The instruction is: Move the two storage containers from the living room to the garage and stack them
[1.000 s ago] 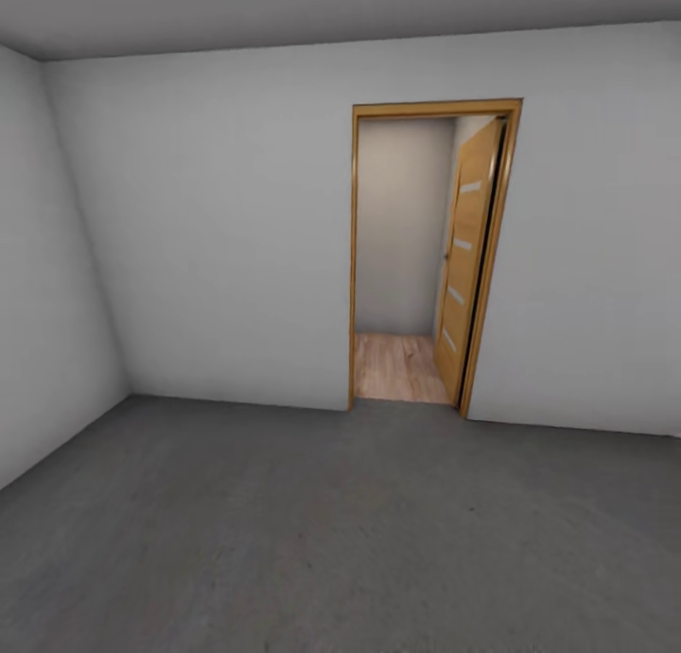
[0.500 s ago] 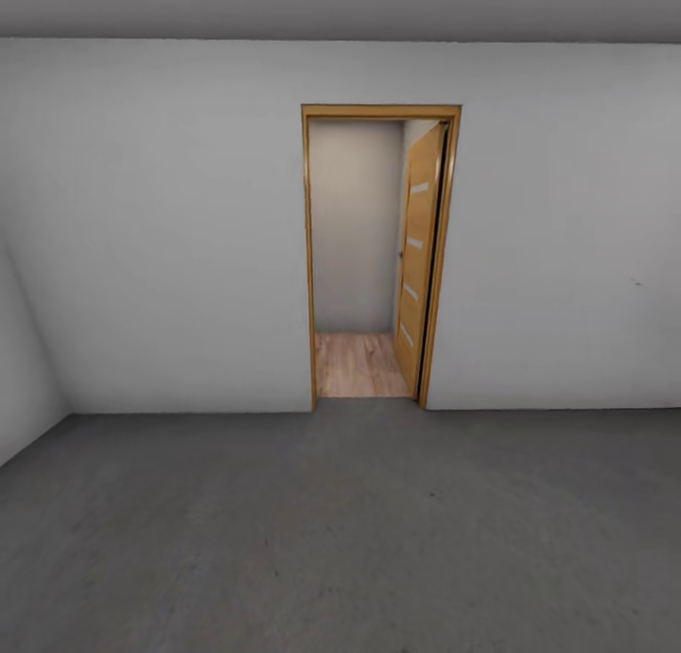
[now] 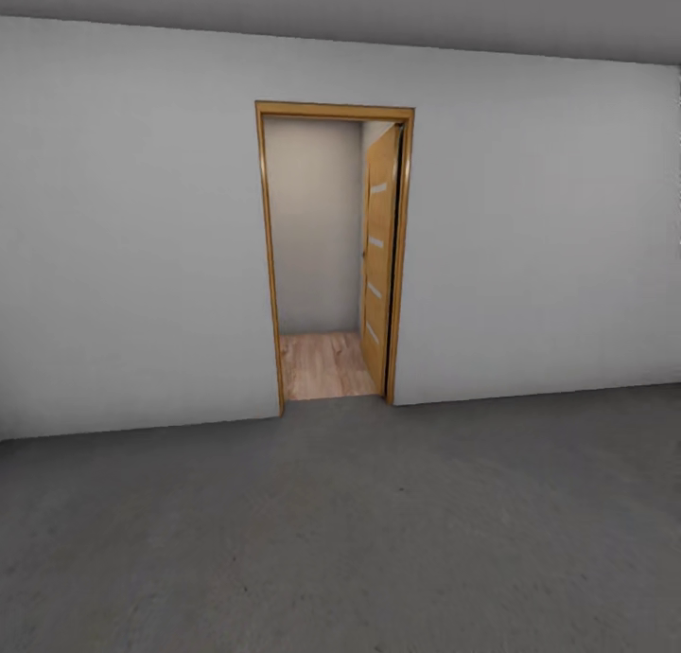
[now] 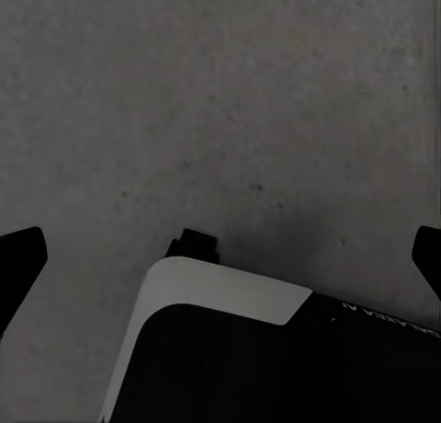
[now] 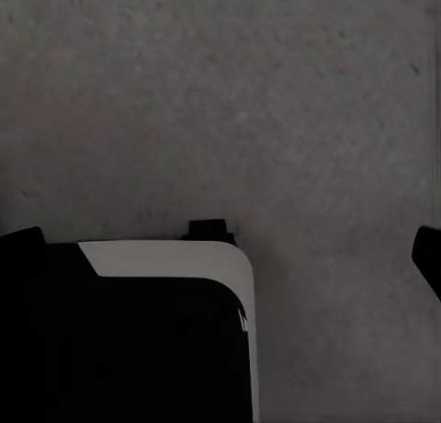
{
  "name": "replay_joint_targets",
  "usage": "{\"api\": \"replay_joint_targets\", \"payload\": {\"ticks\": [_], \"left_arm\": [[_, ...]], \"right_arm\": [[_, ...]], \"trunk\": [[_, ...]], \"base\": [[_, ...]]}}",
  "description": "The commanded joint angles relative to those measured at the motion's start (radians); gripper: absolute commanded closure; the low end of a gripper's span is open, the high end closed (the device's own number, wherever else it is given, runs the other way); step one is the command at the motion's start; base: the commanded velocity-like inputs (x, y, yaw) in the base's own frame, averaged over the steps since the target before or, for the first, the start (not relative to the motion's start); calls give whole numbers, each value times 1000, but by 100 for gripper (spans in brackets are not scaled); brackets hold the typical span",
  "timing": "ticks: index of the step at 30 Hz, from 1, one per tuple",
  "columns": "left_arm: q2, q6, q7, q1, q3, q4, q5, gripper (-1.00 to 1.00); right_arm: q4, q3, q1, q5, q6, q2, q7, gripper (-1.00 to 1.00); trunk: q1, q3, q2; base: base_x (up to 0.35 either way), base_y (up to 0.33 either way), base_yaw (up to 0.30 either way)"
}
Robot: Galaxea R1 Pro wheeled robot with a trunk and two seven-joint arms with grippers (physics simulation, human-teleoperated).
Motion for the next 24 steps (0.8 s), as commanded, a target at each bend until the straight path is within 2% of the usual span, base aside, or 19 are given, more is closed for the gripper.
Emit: {"api": "replay_joint_targets", "payload": {"ticks": [1, 24], "left_arm": [[0, 1, 2, -1, -9, 0, 7, -100], [-2, 24, 2, -1, -11, -1, 2, -100]], "right_arm": [[3, 9, -1, -7, -6, 1, -2, -100], [2, 13, -2, -1, -3, 0, -4, -100]], "trunk": [[0, -1, -1], [0, -1, -1]], "base": [[255, 0, -55], [314, 0, -6]]}}
